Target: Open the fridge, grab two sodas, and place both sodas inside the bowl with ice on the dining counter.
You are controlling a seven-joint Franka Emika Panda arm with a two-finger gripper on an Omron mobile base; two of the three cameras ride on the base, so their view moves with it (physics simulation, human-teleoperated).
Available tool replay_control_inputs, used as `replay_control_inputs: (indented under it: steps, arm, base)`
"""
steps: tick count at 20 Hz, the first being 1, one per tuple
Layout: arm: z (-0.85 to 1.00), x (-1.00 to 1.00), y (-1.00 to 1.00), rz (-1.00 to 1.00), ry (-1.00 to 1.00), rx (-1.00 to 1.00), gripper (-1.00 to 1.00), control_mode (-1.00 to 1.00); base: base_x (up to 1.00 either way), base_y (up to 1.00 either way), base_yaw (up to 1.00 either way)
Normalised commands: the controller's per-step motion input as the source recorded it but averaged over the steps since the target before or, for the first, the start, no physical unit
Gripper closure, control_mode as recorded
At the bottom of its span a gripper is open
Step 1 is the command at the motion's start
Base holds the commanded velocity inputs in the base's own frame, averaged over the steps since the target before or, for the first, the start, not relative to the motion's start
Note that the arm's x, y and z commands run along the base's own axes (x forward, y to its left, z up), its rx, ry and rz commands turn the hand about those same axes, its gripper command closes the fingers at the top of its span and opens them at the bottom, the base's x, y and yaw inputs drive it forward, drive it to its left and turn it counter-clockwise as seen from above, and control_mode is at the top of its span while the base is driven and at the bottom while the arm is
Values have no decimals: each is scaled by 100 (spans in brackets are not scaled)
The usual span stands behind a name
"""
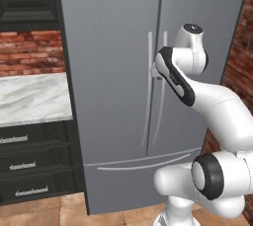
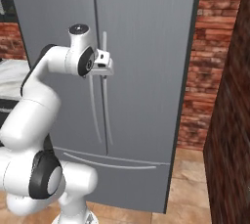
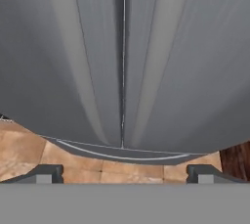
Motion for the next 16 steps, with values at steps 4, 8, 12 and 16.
replay_control_inputs:
  steps: [4,8,12,16]
  arm:
    - [-14,32,-10,0,-9,0,-100,-100]
    - [-19,34,-7,0,-8,0,-100,-100]
    - [-26,37,0,0,-6,0,-100,-100]
    - [-25,38,0,0,-5,0,-100,-100]
  base:
    - [0,0,0]
    - [0,0,0]
    - [0,0,0]
    - [0,0,0]
